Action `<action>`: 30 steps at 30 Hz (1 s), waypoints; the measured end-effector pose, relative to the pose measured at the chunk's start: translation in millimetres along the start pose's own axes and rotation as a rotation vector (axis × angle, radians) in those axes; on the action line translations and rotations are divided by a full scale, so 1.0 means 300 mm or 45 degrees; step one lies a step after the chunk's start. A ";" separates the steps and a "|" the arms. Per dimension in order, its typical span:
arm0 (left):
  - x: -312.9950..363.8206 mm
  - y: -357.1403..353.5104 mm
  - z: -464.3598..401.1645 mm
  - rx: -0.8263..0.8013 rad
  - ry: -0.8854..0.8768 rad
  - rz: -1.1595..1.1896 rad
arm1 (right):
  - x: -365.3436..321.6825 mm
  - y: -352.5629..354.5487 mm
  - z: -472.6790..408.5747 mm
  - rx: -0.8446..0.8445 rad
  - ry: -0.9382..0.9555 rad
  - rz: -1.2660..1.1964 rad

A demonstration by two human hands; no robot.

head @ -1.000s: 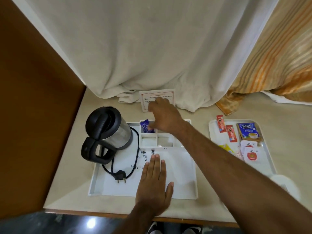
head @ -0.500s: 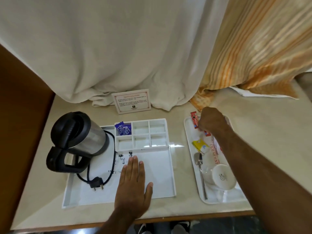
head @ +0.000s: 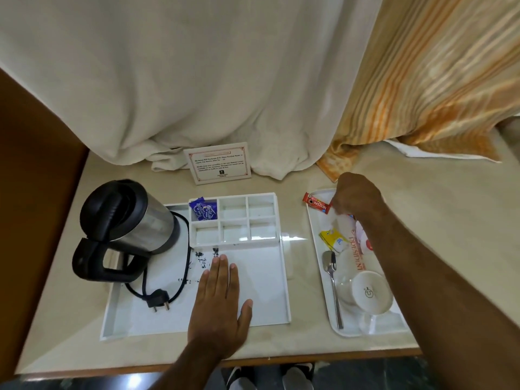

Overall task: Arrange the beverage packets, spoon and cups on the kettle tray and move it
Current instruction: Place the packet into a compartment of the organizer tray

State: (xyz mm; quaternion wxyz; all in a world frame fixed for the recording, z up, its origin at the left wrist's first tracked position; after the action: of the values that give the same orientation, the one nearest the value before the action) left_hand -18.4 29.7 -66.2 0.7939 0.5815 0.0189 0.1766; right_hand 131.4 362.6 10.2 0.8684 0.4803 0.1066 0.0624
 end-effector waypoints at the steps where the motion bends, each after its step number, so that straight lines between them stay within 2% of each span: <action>1: 0.001 -0.001 -0.001 0.001 -0.001 0.002 | -0.003 -0.009 0.002 0.016 0.015 0.022; 5: 0.000 -0.006 -0.003 0.001 -0.003 -0.002 | 0.002 -0.022 0.007 0.066 0.040 0.035; 9: -0.002 -0.005 -0.001 0.006 0.007 0.004 | 0.002 0.026 -0.004 -0.006 0.015 0.018; 14: -0.001 -0.006 0.002 0.014 -0.003 0.006 | -0.124 0.013 0.001 -0.196 0.332 0.078; 16: -0.003 -0.006 0.001 0.018 -0.006 0.012 | -0.137 -0.025 0.014 -0.205 0.398 -0.021; 22: -0.001 -0.004 -0.004 0.032 -0.008 0.012 | -0.108 0.002 0.039 -0.058 0.314 -0.456; 25: 0.003 -0.001 -0.003 0.039 -0.019 0.011 | -0.217 0.033 0.101 -0.076 0.595 -0.998; 26: 0.003 0.001 -0.001 0.038 -0.020 0.007 | -0.275 0.035 0.133 -0.060 0.699 -1.086; 28: 0.001 0.001 -0.001 0.040 -0.019 0.000 | -0.392 0.005 0.173 -0.044 0.783 -1.132; 30: 0.001 0.001 -0.001 0.029 -0.016 -0.004 | -0.485 -0.056 0.182 -0.021 0.769 -1.045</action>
State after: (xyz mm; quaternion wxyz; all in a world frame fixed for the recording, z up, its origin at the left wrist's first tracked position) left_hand -18.3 30.3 -65.9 0.7875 0.5917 0.0167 0.1715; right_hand 3.9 278.3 42.3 0.7556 0.3524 0.5323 -0.1469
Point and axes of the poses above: each hand's wrist, its own z-axis away from the middle knuckle, its own y-axis out of the back of the hand, x = y × z, the point moved 4 cm from there along -z, towards the middle knuckle, and after that the axes turned 9 degrees about -x, right-handed, at the moved point
